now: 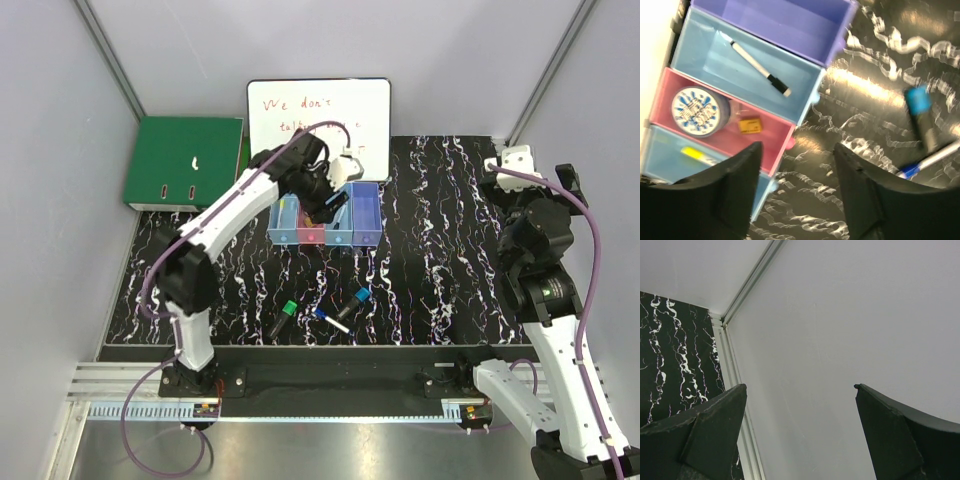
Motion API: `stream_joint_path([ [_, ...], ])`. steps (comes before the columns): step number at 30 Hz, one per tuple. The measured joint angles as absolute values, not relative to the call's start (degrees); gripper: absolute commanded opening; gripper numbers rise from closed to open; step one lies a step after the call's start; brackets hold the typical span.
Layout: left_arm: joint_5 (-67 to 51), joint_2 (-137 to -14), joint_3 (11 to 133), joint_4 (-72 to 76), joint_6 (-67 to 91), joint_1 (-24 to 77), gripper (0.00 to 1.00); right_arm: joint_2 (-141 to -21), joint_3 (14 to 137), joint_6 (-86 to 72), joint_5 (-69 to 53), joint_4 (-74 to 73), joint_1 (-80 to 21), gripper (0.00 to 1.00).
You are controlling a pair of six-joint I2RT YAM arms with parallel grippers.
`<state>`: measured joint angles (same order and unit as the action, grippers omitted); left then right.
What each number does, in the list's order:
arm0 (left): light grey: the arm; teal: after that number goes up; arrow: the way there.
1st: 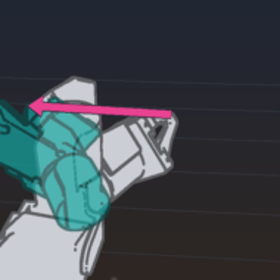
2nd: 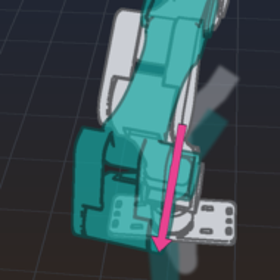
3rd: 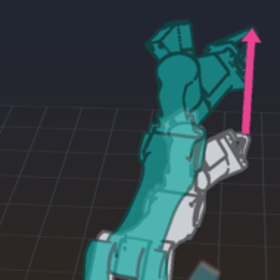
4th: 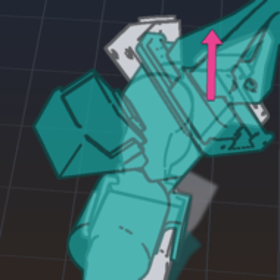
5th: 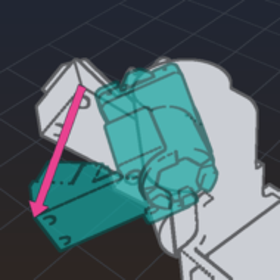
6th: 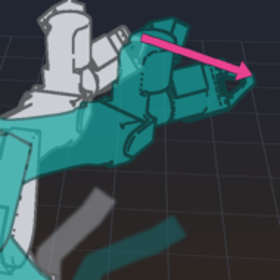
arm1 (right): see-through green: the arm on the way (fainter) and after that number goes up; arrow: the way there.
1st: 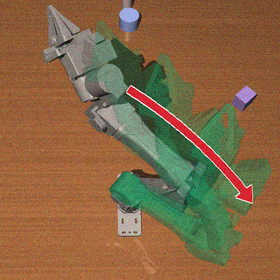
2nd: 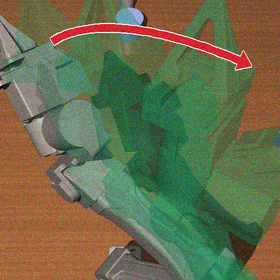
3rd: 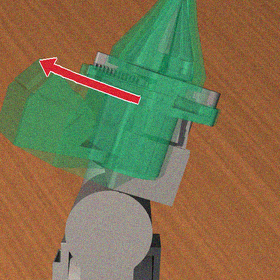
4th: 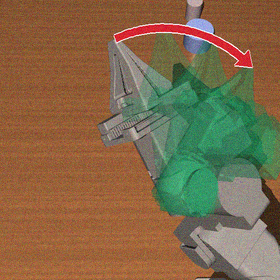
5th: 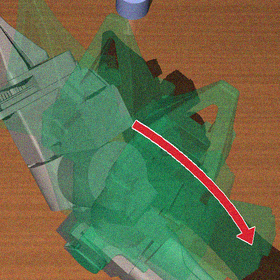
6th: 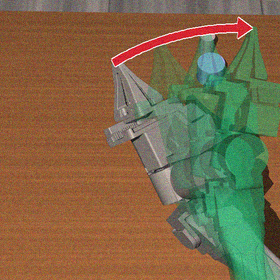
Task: Sort the stationery into containers
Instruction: Pick up the pen from the corner of the board.
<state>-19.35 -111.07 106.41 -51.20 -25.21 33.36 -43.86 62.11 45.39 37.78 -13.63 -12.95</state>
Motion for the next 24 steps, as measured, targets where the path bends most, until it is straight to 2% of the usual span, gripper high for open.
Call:
stream_joint_path([
  [5,-17.3,-101.9,94.1,-50.9,-41.6,37.1,0.79,-44.2,62.2,45.6,37.7,-13.6,-13.0,0.98],
  [11,-14.3,-100.7,81.9,-52.2,-54.6,43.1,0.82,-44.2,62.2,45.8,37.4,-13.6,-13.0,0.98],
  [24,-12.0,-100.5,69.1,-49.5,-58.5,52.6,0.83,-43.7,62.6,46.2,37.4,-13.6,-12.9,0.98],
])
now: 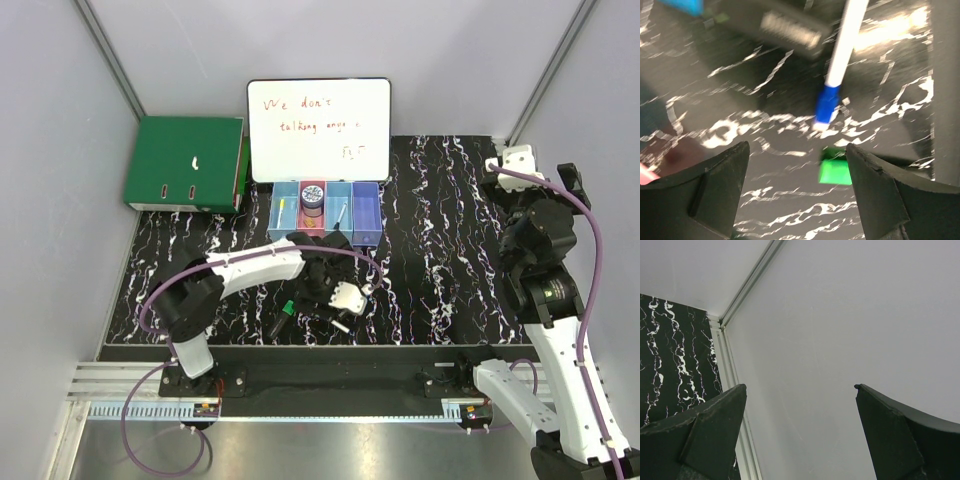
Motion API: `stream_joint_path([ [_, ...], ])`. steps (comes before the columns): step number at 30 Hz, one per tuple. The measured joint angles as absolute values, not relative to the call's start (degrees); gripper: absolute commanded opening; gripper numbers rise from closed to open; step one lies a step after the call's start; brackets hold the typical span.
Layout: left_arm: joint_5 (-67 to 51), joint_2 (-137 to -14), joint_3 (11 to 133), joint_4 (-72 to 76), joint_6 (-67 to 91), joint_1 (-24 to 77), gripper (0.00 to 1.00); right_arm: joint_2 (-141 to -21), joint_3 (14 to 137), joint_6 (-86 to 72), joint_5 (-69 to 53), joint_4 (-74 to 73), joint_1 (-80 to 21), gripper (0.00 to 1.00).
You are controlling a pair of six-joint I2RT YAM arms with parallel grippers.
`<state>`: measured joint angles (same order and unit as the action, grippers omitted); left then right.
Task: Sort the stationery into containers
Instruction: Pick up the pen from the corner of the board.
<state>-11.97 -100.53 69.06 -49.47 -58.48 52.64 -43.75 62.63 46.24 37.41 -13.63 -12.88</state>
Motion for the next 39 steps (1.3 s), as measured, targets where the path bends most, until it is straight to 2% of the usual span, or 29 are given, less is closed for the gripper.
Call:
stream_joint_path([
  [22,-11.6,-100.7,64.6,-41.6,-54.0,56.8,0.78,-42.7,62.6,46.0,37.4,-13.6,-12.2,0.98],
  [27,-11.1,-101.2,62.9,-41.1,-53.8,57.4,0.74,-42.7,62.6,45.6,37.4,-13.6,-12.0,0.98],
  [30,-11.0,-101.2,62.9,-41.1,-53.6,57.6,0.54,-42.7,62.6,45.6,37.4,-13.6,-11.9,0.98],
  [31,-11.0,-101.3,62.9,-41.1,-53.3,57.6,0.41,-42.7,62.6,45.6,37.4,-13.6,-11.9,0.98],
  [33,-11.0,-101.4,62.9,-41.3,-52.9,57.8,0.26,-42.7,62.6,45.6,37.4,-13.6,-11.9,0.98],
  [34,-11.0,-101.4,63.0,-41.4,-52.8,57.8,0.09,-42.7,62.6,45.6,37.3,-13.6,-11.9,0.98],
  [35,-10.9,-101.5,63.0,-41.5,-52.7,58.0,0.01,-42.7,62.6,45.5,37.3,-13.6,-11.9,0.98],
  [39,-10.5,-102.3,64.1,-42.2,-52.0,58.2,0.00,-42.8,62.6,45.5,37.3,-13.7,-11.8,0.98],
])
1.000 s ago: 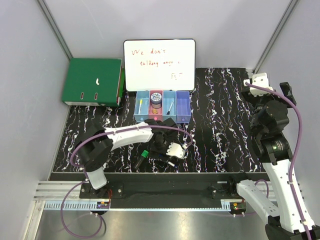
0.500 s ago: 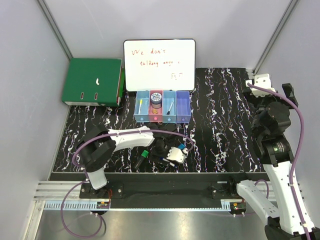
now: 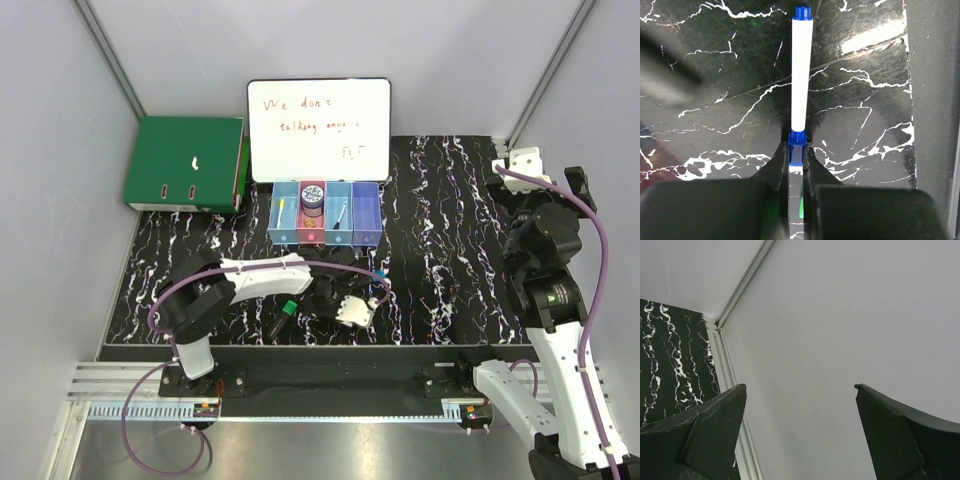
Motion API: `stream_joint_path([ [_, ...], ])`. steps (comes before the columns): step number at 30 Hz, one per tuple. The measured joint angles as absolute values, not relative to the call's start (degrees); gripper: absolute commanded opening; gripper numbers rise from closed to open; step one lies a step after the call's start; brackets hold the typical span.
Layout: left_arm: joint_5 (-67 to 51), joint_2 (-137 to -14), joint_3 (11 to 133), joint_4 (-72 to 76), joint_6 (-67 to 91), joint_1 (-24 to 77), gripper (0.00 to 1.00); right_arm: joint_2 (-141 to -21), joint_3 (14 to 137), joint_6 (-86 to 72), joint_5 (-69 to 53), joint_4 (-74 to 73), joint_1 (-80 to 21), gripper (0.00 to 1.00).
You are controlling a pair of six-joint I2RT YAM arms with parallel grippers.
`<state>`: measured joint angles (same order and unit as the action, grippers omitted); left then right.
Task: Sort the stationery into containers
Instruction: Pick up the pen from the corner of the board, then place the pen in the storage box.
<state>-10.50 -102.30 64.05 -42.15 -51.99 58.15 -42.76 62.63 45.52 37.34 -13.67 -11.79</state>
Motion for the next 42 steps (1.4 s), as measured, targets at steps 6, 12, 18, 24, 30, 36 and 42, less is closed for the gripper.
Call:
stream_joint_path([
  [6,-10.0,-102.5,64.5,-42.4,-50.6,58.2,0.00,-42.8,63.1,45.3,37.3,-14.2,-11.5,0.98],
  [12,-8.1,-101.3,64.0,-41.2,-49.6,57.9,0.00,-42.7,63.9,45.2,37.3,-14.7,-11.4,0.98],
  [18,-3.6,-96.4,67.2,-41.1,-49.6,55.1,0.00,-42.8,64.4,45.0,37.2,-14.9,-11.1,0.98],
  [24,0.6,-95.9,76.8,-40.3,-51.7,49.8,0.00,-42.8,64.6,44.8,36.9,-15.0,-11.1,0.98],
  [30,7.2,-102.8,91.0,-40.2,-47.4,44.9,0.00,-42.7,65.1,44.7,36.8,-15.0,-10.9,0.98],
  [36,8.3,-112.0,102.5,-43.4,-33.3,41.6,0.00,-42.7,65.1,44.5,36.8,-15.0,-10.7,0.98],
  [42,4.0,-117.1,107.1,-48.9,-17.3,40.4,0.00,-42.7,65.1,44.5,36.8,-15.0,-10.7,0.98],
])
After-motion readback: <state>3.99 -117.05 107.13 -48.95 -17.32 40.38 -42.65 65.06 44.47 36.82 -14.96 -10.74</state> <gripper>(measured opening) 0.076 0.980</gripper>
